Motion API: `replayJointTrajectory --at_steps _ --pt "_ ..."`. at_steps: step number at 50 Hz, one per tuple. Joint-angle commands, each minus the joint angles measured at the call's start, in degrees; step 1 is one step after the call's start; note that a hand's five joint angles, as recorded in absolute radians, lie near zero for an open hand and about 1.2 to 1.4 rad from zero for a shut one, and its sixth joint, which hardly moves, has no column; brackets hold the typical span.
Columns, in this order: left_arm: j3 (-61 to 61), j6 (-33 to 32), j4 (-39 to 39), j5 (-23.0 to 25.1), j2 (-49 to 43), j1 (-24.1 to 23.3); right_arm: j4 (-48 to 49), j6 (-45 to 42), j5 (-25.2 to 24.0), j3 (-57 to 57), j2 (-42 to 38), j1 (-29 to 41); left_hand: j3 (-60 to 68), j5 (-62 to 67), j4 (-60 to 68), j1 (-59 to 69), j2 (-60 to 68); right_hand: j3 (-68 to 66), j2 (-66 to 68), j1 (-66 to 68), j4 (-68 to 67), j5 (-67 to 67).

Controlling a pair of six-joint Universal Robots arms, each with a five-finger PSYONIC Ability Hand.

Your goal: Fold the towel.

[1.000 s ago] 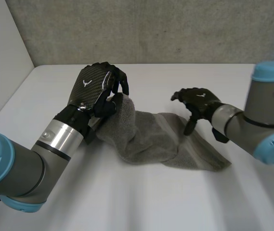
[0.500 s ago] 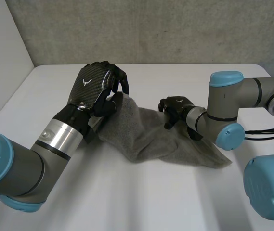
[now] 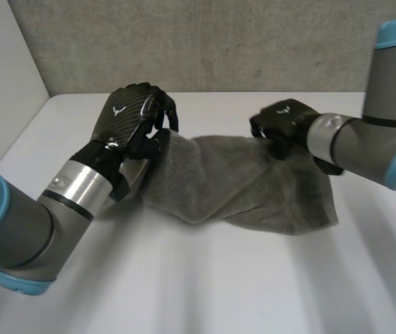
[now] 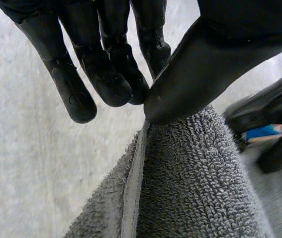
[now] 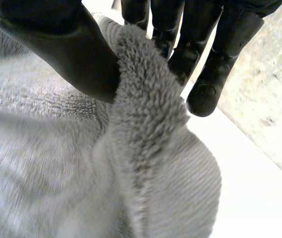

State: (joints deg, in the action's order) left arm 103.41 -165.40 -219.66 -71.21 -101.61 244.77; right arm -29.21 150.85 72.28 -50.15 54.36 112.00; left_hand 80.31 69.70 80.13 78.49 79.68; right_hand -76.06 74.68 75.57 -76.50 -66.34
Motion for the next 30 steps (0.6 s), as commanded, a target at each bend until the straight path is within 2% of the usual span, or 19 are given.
replayJointTrajectory --at_steps 1,2,3,5,6,8,9,13,17,21,22,24,25,27,28,29,30 --pt "-3.4 -7.5 12.7 0.1 0.1 4.1 -2.1 -9.9 3.8 -12.8 8.0 -1.3 -0.3 0.3 -0.1 1.5 0.3 -3.9 5.3 4.4 -3.5 -3.7" --pt "-4.0 -10.7 15.8 0.1 0.1 5.2 -1.8 -10.7 3.7 -15.2 9.3 -1.8 -0.3 0.3 -0.1 1.5 0.3 -3.9 5.3 4.4 -3.5 -3.7" --pt "-4.0 -10.7 15.8 0.1 0.1 5.2 -1.8 -10.7 3.7 -15.2 9.4 -1.8 -0.3 0.3 -0.1 1.5 0.3 -3.9 5.3 4.4 -3.5 -3.7" --pt "-5.1 -18.2 22.5 0.1 0.0 6.8 -2.1 -11.7 3.4 -19.8 13.3 -3.5 -0.3 0.3 -0.1 1.5 0.3 -3.9 5.3 4.4 -3.5 -3.7" --pt "-5.1 -18.2 22.5 0.1 0.0 6.8 -2.1 -11.7 3.4 -19.8 13.3 -3.5 -0.3 0.3 -0.1 1.5 0.3 -3.9 5.3 4.4 -3.5 -3.7" --pt "-6.1 -25.1 28.5 0.1 -0.3 8.1 -2.2 -14.3 3.1 -24.4 16.7 -4.2 -0.3 0.3 -0.1 1.5 0.3 -3.9 5.3 4.4 -3.5 -3.7" --pt "-6.1 -25.1 28.5 0.1 -0.3 8.1 -2.2 -14.3 3.1 -24.4 16.7 -4.2 -0.3 0.3 -0.1 1.5 0.3 -3.9 5.3 4.4 -3.5 -3.7" --pt "-8.4 -32.8 35.8 0.1 -1.8 8.5 -1.6 -18.3 3.1 -26.8 17.6 -4.1 -0.3 0.3 -0.1 1.5 0.3 -3.9 5.3 4.4 -3.5 -3.7" --pt "-11.5 -35.0 38.1 0.0 -5.2 8.4 0.6 -18.2 3.1 -25.4 17.4 -3.6 -0.3 0.3 -0.1 1.5 0.3 -3.9 5.3 4.4 -3.5 -3.7" --pt "-19.7 -35.1 38.5 -0.6 -10.0 7.6 11.8 -15.6 3.2 -20.6 15.3 -2.8 -0.3 0.3 -0.1 1.5 0.3 -3.9 5.3 4.4 -3.5 -3.7" --pt "-19.7 -35.1 38.5 -0.6 -10.0 7.6 11.8 -15.6 3.2 -20.6 15.3 -2.8 -0.3 0.3 -0.1 1.5 0.3 -3.9 5.3 4.4 -3.5 -3.7" --pt "-26.9 -34.6 38.4 -0.9 -11.8 7.4 23.2 -10.6 3.7 -17.5 15.1 -1.4 -0.3 0.3 -0.1 1.5 0.3 -3.9 5.3 4.4 -3.5 -3.7" --pt "-26.9 -34.6 38.4 -0.9 -11.8 7.4 23.2 -10.6 3.7 -17.5 15.1 -1.4 -0.3 0.3 -0.1 1.5 0.3 -3.9 5.3 4.4 -3.5 -3.7" --pt "-34.5 -33.6 38.0 -1.5 -12.0 6.7 36.6 -3.3 4.3 -17.0 15.6 -1.3 -0.3 0.3 -0.1 1.5 0.3 -3.9 5.3 4.4 -3.5 -3.7" --pt "-34.5 -33.6 38.0 -1.5 -12.0 6.7 36.7 -3.3 4.3 -17.0 15.6 -1.3 -0.3 0.3 -0.1 1.5 0.3 -3.9 5.3 4.4 -3.5 -3.7" --pt "-38.3 -32.5 37.3 -2.9 -11.9 6.5 43.0 0.6 5.0 -17.4 16.8 -1.4 -0.3 0.3 -0.1 1.5 0.3 -3.9 5.3 4.4 -3.5 -3.7" --pt "-38.4 -32.5 37.3 -2.9 -11.9 6.5 43.1 0.7 5.0 -17.4 16.8 -1.4 -0.3 0.3 -0.1 1.5 0.3 -3.9 5.3 4.4 -3.5 -3.7"
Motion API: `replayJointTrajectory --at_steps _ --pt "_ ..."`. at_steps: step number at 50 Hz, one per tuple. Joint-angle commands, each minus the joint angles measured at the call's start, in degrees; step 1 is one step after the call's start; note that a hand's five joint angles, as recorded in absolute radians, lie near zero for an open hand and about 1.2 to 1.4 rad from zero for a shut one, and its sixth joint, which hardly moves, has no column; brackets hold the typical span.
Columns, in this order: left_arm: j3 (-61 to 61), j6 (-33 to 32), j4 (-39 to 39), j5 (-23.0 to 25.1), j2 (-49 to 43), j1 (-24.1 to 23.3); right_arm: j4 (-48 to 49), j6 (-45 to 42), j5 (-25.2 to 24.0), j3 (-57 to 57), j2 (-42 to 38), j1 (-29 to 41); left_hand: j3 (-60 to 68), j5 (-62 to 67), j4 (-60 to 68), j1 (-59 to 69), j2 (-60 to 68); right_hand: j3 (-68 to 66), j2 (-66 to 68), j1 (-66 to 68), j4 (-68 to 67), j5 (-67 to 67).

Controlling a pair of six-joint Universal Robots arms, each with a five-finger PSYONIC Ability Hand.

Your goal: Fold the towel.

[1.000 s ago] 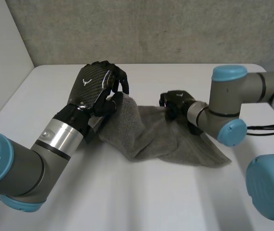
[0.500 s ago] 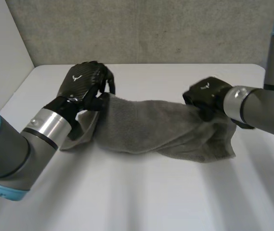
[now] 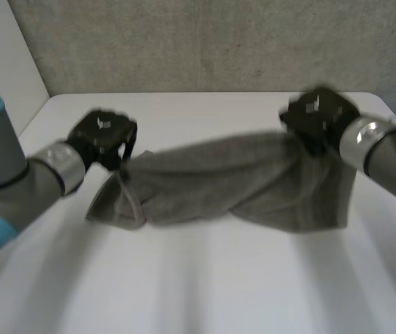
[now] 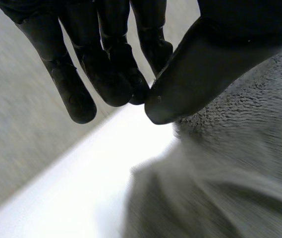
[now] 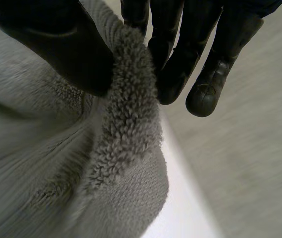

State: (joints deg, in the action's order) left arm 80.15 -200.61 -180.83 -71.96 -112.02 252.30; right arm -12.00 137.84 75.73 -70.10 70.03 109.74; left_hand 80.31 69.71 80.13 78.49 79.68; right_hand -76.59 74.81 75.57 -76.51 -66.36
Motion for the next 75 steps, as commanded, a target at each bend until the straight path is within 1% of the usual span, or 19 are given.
replayJointTrajectory --at_steps 1,2,3,5,11,16,18,19,21,27,32,44,46,47,49,55,60,66,75 --pt "-18.6 3.9 -3.1 -4.5 -1.0 -1.1 32.0 17.8 2.6 1.6 3.5 0.6 -0.3 0.3 -0.1 1.5 0.3 -3.4 5.2 4.4 -3.5 -3.6" --pt "-21.6 5.3 -5.7 -7.5 -0.7 -1.0 37.4 21.6 3.5 0.4 6.0 0.6 -0.3 0.3 -0.1 1.5 0.3 -3.4 5.2 4.4 -3.5 -3.6" --pt "-21.6 5.3 -5.7 -7.5 -0.7 -1.0 37.5 21.6 3.5 0.4 6.0 0.6 -0.3 0.3 -0.1 1.5 0.3 -3.4 5.2 4.4 -3.5 -3.6" --pt "-25.0 8.6 -11.9 -13.4 1.1 -1.0 45.8 27.5 4.7 -1.2 9.4 0.5 -0.3 0.3 -0.1 1.5 0.3 -3.4 5.2 4.4 -3.5 -3.6" --pt "-25.0 11.5 -18.9 -15.6 5.5 -0.9 48.1 30.1 2.8 -2.1 9.1 0.7 -0.3 0.3 -0.1 1.5 0.3 -3.4 5.2 4.4 -3.5 -3.6" --pt "-19.3 11.6 -19.2 -11.6 8.0 -1.0 44.5 27.4 -2.3 -4.3 6.4 0.6 -0.3 0.3 -0.1 1.5 0.3 -3.4 5.2 4.4 -3.5 -3.6" --pt "-12.0 11.5 -19.5 -7.4 10.6 -0.6 38.3 24.2 -7.0 -6.0 5.1 0.3 -0.3 0.3 -0.1 1.5 0.3 -3.4 5.2 4.4 -3.5 -3.6" --pt "-11.9 11.5 -19.5 -7.4 10.6 -0.6 38.3 24.1 -7.0 -6.0 5.1 0.3 -0.3 0.3 -0.1 1.5 0.3 -3.4 5.2 4.4 -3.5 -3.6" --pt "-3.7 11.3 -19.7 -2.1 11.7 -0.3 29.9 20.0 -10.8 -7.3 2.9 -1.4 -0.3 0.3 -0.1 1.5 0.3 -3.4 5.2 4.4 -3.5 -3.6" --pt "10.7 10.9 -20.1 6.5 11.8 -0.1 13.9 11.9 -12.6 -9.8 -1.2 -4.4 -0.3 0.3 -0.1 1.5 0.3 -3.4 5.2 4.4 -3.5 -3.6" --pt "18.4 9.6 -20.4 8.8 10.6 0.0 10.9 10.4 -13.5 -14.8 -0.8 -5.7 -0.3 0.3 -0.1 1.5 0.3 -3.4 5.2 4.4 -3.5 -3.6" --pt "23.0 3.6 -26.9 7.8 3.1 0.8 10.9 11.1 -14.4 -23.0 7.9 -6.3 -3.3 -2.7 -3.1 -1.5 -2.7 -3.4 5.2 4.4 -3.5 -3.6" --pt "22.7 3.6 -27.8 8.0 2.2 1.0 10.5 11.4 -14.7 -24.2 10.9 -6.4 -22.9 -22.3 -22.7 -21.1 -22.3 -3.4 5.2 4.4 -3.5 -3.6" --pt "22.7 3.6 -27.8 8.0 2.2 1.0 10.5 11.4 -14.7 -24.2 10.9 -6.4 -23.0 -22.4 -22.8 -21.2 -22.4 -3.4 5.2 4.4 -3.5 -3.6" --pt "22.3 3.3 -28.9 8.1 1.2 1.0 10.7 11.5 -14.4 -25.6 13.0 -7.2 -35.7 -35.1 -35.6 -33.9 -35.1 -3.4 5.2 4.4 -3.5 -3.6" --pt "20.9 3.2 -31.1 7.8 -1.1 1.0 10.9 13.2 -13.9 -26.9 14.7 -11.7 -37.8 -37.2 -37.6 -36.0 -37.2 -3.4 5.2 4.4 -3.5 -3.6" --pt "16.6 3.3 -32.0 7.5 -5.2 2.7 10.8 19.7 -14.2 -27.3 14.6 -19.2 -39.8 -39.2 -39.6 -38.0 -39.2 -3.4 5.2 4.4 -3.5 -3.6" --pt "11.8 3.2 -31.9 7.0 -9.3 3.3 11.2 20.2 -14.3 -27.5 13.6 -23.5 -40.3 -39.7 -40.1 -38.5 -39.7 -3.4 5.2 4.4 -3.5 -3.6" --pt "0.4 3.2 -25.3 7.1 -19.4 3.3 14.4 20.8 -13.6 -27.2 9.4 -26.3 -37.1 -36.5 -36.9 -35.3 -36.5 -3.4 5.2 4.4 -3.5 -3.6"
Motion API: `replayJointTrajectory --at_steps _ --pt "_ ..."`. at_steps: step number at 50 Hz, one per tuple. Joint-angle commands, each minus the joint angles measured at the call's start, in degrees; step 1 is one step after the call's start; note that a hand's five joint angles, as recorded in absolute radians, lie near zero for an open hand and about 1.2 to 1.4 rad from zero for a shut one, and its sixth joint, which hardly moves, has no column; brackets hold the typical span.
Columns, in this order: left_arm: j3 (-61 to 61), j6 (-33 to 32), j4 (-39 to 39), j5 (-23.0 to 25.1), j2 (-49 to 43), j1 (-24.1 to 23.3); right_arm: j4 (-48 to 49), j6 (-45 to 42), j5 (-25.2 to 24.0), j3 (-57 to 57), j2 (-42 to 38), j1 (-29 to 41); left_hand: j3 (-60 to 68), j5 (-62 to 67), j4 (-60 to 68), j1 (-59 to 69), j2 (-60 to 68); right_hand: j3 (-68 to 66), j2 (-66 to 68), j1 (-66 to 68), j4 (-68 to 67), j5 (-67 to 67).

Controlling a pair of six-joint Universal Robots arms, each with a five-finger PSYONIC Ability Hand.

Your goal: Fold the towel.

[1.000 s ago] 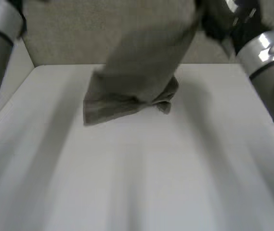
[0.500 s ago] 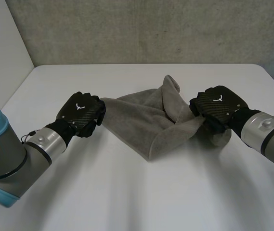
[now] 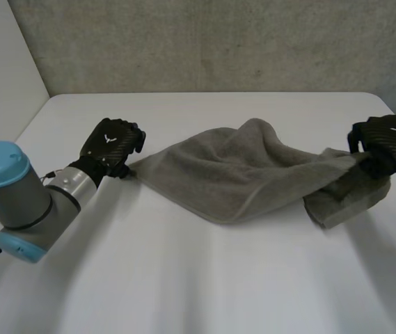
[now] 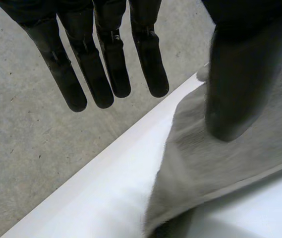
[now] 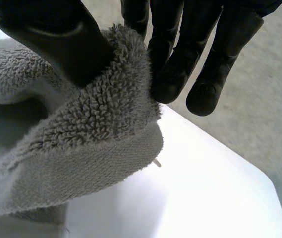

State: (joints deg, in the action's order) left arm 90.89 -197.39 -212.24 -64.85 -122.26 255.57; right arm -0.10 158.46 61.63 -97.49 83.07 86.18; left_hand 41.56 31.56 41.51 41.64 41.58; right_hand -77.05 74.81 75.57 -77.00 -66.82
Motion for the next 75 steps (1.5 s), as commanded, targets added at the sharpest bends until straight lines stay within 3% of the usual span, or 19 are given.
replayJointTrajectory --at_steps 1,6,17,45,56,58,59,60,70,73,75 --pt "-12.2 0.0 8.4 0.2 -10.5 0.0 2.6 0.3 0.6 0.3 -4.4 -2.9 1.6 1.6 1.7 1.5 1.6 -3.0 5.2 4.4 -3.0 -3.2" --pt "-15.7 -0.8 13.7 0.5 -13.8 0.0 3.4 0.3 0.9 0.5 -6.5 -2.7 1.3 1.3 1.3 1.2 1.3 -3.0 5.2 4.4 -3.0 -3.2" --pt "-21.5 -8.9 14.6 -0.2 -18.3 -0.2 3.8 -0.1 0.8 1.1 -9.1 -2.2 0.6 0.6 0.7 0.5 0.6 -3.0 5.2 4.4 -3.0 -3.2" --pt "-30.2 -9.0 15.0 -0.3 -24.1 -0.6 3.8 -0.3 0.2 0.6 -9.5 -2.2 2.5 2.5 2.5 2.4 2.4 -3.0 5.2 4.4 -3.0 -3.2" --pt "-30.7 -9.0 15.0 -0.2 -24.2 -0.6 4.0 -0.3 0.2 0.6 -9.6 -2.2 16.9 16.9 17.0 16.9 16.9 -3.0 5.2 4.4 -3.0 -3.2" --pt "-30.6 -9.0 15.2 -0.2 -24.1 -0.6 4.3 0.1 0.3 0.5 -9.6 -2.2 30.1 30.1 30.2 30.1 30.1 -3.0 5.2 4.4 -3.0 -3.2" --pt "-30.6 -9.0 15.2 -0.2 -24.1 -0.6 4.3 0.1 0.3 0.5 -9.6 -2.2 30.2 30.2 30.3 30.1 30.2 -3.0 5.2 4.4 -3.0 -3.2" --pt "-30.6 -9.0 15.6 -0.2 -24.0 -0.7 4.5 0.2 0.2 0.4 -9.6 -2.2 38.4 38.4 38.4 38.3 38.3 -3.0 5.2 4.4 -3.0 -3.2" --pt "-29.3 -9.1 20.7 -1.3 -17.0 -0.9 3.3 -0.6 -0.4 1.9 -9.2 -2.0 38.4 38.4 38.5 38.4 38.4 -3.0 5.2 4.4 -3.0 -3.2" --pt "-26.8 -9.1 23.4 -1.5 -12.0 -0.2 -2.1 -2.1 -1.2 3.9 -8.9 -1.5 38.4 38.4 38.5 38.4 38.4 -3.0 5.2 4.4 -3.0 -3.2" --pt "-23.6 -9.0 26.5 -1.4 -5.0 0.5 -11.7 -5.6 -3.1 7.3 -7.9 -1.1 38.4 38.4 38.5 38.4 38.4 -3.0 5.2 4.4 -3.0 -3.2"
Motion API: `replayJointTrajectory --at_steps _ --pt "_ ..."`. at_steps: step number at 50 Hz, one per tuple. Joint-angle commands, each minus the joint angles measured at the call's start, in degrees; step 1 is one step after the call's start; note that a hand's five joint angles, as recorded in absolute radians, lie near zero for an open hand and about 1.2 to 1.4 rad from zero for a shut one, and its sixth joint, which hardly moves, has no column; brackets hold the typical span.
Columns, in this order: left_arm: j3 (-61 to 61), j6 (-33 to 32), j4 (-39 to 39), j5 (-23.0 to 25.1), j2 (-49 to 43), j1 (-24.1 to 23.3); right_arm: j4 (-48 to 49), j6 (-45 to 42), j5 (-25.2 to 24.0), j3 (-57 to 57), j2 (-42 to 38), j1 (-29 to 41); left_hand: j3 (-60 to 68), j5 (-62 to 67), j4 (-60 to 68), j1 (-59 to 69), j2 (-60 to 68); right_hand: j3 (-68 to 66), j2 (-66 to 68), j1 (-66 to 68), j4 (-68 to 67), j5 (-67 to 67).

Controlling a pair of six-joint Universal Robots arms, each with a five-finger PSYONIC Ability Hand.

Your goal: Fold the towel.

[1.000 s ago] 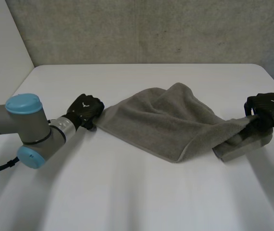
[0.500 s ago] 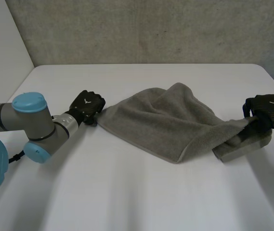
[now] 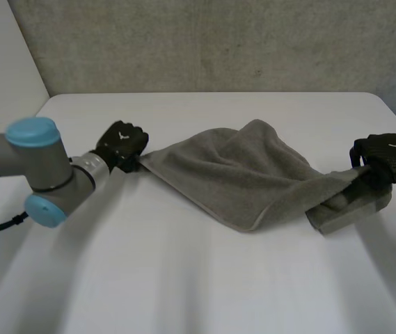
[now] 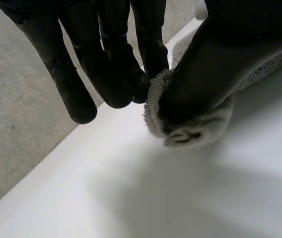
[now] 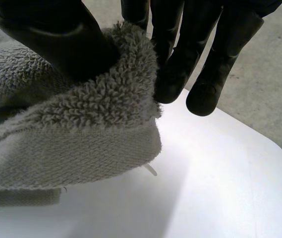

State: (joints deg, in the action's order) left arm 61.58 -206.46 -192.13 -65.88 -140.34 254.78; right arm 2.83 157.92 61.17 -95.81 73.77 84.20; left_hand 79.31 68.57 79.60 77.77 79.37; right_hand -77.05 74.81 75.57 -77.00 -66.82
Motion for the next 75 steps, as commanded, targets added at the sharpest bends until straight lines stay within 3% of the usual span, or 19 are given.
replayJointTrajectory --at_steps 1,3,9,13,22,25,27,28,31,37,39,40,42,45,48,51,54,64,75 --pt "5.7 0.1 6.4 -0.4 13.1 1.3 -14.7 -5.1 -2.6 5.6 1.4 0.9 0.7 1.4 0.4 2.2 0.6 -2.9 5.2 4.4 -3.0 -3.2" --pt "9.2 0.1 10.1 0.1 19.9 3.5 -23.5 -9.3 -3.8 9.7 2.3 1.1 0.7 1.4 0.4 2.2 0.6 -2.9 5.2 4.4 -3.0 -3.2" --pt "12.3 0.1 15.1 1.7 29.6 6.3 -37.5 -15.6 -3.8 17.2 2.5 2.9 0.7 1.4 0.4 2.2 0.6 -2.9 5.2 4.4 -3.0 -3.2" --pt "12.8 0.1 20.4 5.2 36.1 9.4 -49.3 -21.5 -4.0 23.4 2.9 3.9 0.7 1.4 0.4 2.2 0.6 -2.9 5.2 4.4 -3.0 -3.2" --pt "12.5 -2.7 31.9 7.4 35.0 13.9 -56.8 -32.8 -2.2 25.1 -0.2 5.4 0.7 1.4 0.4 2.2 0.6 -2.9 5.2 4.4 -3.0 -3.2" --pt "12.2 -9.0 35.7 6.6 29.9 13.7 -56.7 -34.3 0.5 26.0 -5.5 8.7 0.7 1.4 0.4 2.2 0.6 -2.9 5.2 4.4 -3.0 -3.2" --pt "11.0 -17.3 39.0 5.5 25.0 12.9 -56.1 -34.9 4.0 27.9 -10.3 12.5 0.7 1.4 0.4 2.2 0.6 -2.9 5.2 4.4 -3.0 -3.2" --pt "11.0 -17.3 39.0 5.5 24.9 12.9 -56.1 -34.9 4.0 28.0 -10.3 12.6 0.7 1.4 0.4 2.2 0.6 -2.9 5.2 4.4 -3.0 -3.2" --pt "7.5 -21.9 40.2 3.1 19.4 11.9 -50.4 -33.2 7.3 35.1 -17.9 17.5 0.7 1.4 0.4 2.2 0.6 -2.9 5.2 4.4 -3.0 -3.2" --pt "-9.2 -19.7 39.5 -1.9 9.7 7.8 -40.5 -28.3 8.6 44.9 -22.7 20.0 0.7 1.4 0.4 2.2 0.6 -2.9 5.2 4.4 -3.0 -3.2" --pt "-21.7 -14.6 37.1 -7.0 5.7 7.3 -32.3 -22.9 9.8 52.4 -24.1 21.8 0.7 1.4 0.4 2.2 0.6 -2.9 5.2 4.4 -3.0 -3.2" --pt "-21.8 -14.6 37.1 -7.1 5.7 7.3 -32.3 -22.9 9.9 52.4 -24.1 21.8 0.7 1.4 0.4 2.2 0.6 -2.9 5.2 4.4 -3.0 -3.2" --pt "-34.4 -6.5 31.7 -14.7 3.5 6.4 -20.8 -15.2 10.6 56.9 -22.9 23.3 0.7 1.4 0.4 2.2 0.6 -2.9 5.2 4.4 -3.0 -3.2" --pt "-39.3 -1.6 27.7 -17.8 3.5 5.7 -13.9 -10.2 11.7 57.3 -20.7 23.3 0.7 1.4 0.4 2.2 0.6 -2.9 5.2 4.4 -3.0 -3.2" --pt "-44.4 11.8 13.9 -22.8 7.0 5.3 6.8 3.3 18.4 52.9 -11.8 22.9 0.7 1.4 0.4 2.2 0.6 -2.9 5.2 4.4 -3.0 -3.2" --pt "-43.0 16.9 6.4 -22.8 10.9 5.4 15.5 7.0 20.6 51.7 -9.1 22.9 0.7 1.4 0.4 2.2 0.6 -2.9 5.2 4.4 -3.0 -3.2" --pt "-40.6 17.4 2.9 -22.6 12.5 5.4 15.2 6.6 19.3 52.2 -9.0 22.9 0.7 1.4 0.4 2.2 0.6 -2.9 5.2 4.4 -3.0 -3.2" --pt "-29.4 17.6 3.2 -18.1 12.8 5.8 6.5 2.3 10.0 52.1 -15.5 23.1 0.7 1.4 0.4 2.2 0.6 -2.9 5.2 4.4 -3.0 -3.2" --pt "-4.9 17.1 0.7 -10.6 12.8 9.1 6.5 -2.5 7.2 43.2 -23.2 23.6 0.7 1.4 0.4 2.2 0.6 -2.9 5.2 4.4 -3.0 -3.2"
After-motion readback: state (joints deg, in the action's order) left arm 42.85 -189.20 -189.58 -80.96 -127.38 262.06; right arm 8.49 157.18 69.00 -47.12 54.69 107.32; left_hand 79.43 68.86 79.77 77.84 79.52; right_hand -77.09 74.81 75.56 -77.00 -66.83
